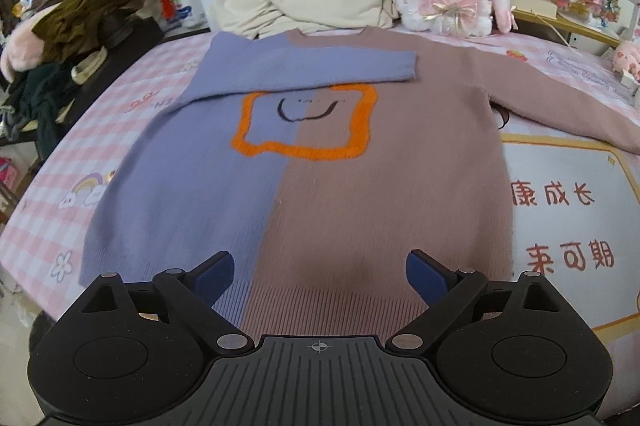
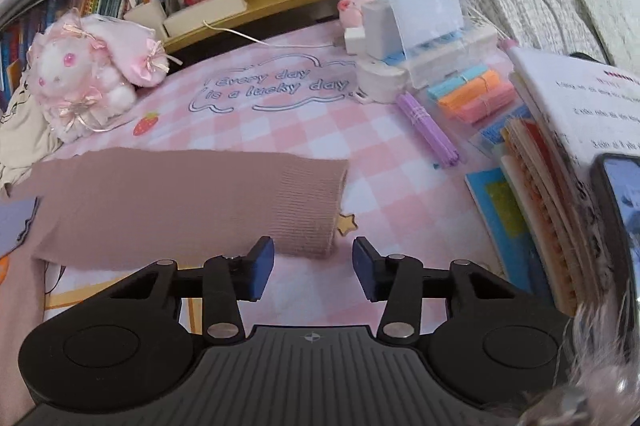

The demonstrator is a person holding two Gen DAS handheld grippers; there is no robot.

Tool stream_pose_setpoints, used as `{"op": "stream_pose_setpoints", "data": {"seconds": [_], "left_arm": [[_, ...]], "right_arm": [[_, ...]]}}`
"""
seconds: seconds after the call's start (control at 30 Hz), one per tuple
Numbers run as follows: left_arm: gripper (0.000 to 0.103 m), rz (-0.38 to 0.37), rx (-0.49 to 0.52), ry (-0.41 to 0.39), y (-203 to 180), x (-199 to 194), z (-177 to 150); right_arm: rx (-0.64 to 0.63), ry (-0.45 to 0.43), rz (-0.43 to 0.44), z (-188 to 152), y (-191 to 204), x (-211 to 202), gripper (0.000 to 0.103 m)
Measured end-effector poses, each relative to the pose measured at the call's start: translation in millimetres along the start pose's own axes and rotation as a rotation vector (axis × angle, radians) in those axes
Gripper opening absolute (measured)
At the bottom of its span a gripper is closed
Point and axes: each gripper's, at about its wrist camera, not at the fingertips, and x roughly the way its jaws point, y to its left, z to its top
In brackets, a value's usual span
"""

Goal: Fold clothes
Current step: 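Move the open right tool to the mauve sleeve cuff, then grasp the mauve sleeve cuff with the right gripper and lift it, then fold the mauve sleeve across the sweater body with the right gripper and release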

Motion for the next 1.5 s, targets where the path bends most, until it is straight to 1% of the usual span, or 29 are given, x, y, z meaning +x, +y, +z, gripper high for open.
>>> {"op": "stream_pose_setpoints", "data": {"seconds": [0.13,0.27,0.3,0.4,0.47,0.53,0.6,0.67,0.8,0.93,1.17,1.23,1.33,1.4,1.5], "left_arm": [[0.095,0.013,0.02,0.013,-5,-1,2],[0.095,0.003,0.071,0.011,-16,-1,6],[0.095,-0.001,0.085,0.011,-19,-1,6],[0.095,-0.009,0.114,0.006,-26,-1,7],[0.095,-0.01,0.115,0.004,-27,-1,6],[0.095,-0.009,0.108,0.006,-26,-1,6],[0.095,-0.002,0.091,0.007,-22,-2,5],[0.095,0.002,0.069,0.007,-18,-2,4],[0.095,0.006,0.016,0.007,-9,-1,3],[0.095,0.003,-0.016,-0.009,-1,0,3],[0.095,-0.018,0.01,-0.088,14,-5,1],[0.095,-0.025,0.023,-0.103,20,-5,1],[0.095,-0.029,0.054,-0.146,31,-9,2],[0.095,-0.036,0.069,-0.174,40,-11,2],[0.095,-0.058,0.092,-0.197,53,-11,1]], "right_arm": [[0.012,-0.02,0.011,2,7,7,0.043],[-0.089,-0.038,-0.033,1,20,11,0.039],[-0.105,-0.041,-0.035,1,21,12,0.034],[-0.096,-0.042,0.0,2,20,12,0.017],[-0.09,-0.034,0.025,3,21,11,0.011],[-0.065,-0.021,0.041,6,20,11,0.01],[0.015,-0.011,0.087,10,12,10,0.009],[0.059,-0.029,0.12,16,8,4,0.009],[0.063,-0.066,0.186,32,21,-9,0.009],[0.005,-0.099,0.254,49,50,-23,0.009],[-0.114,-0.125,0.345,69,116,-35,0.009],[-0.134,-0.13,0.363,73,135,-37,0.009],[-0.161,-0.133,0.387,77,165,-40,0.009],[-0.186,-0.134,0.393,76,185,-42,0.009],[-0.23,-0.136,0.401,72,218,-42,0.009]]}}
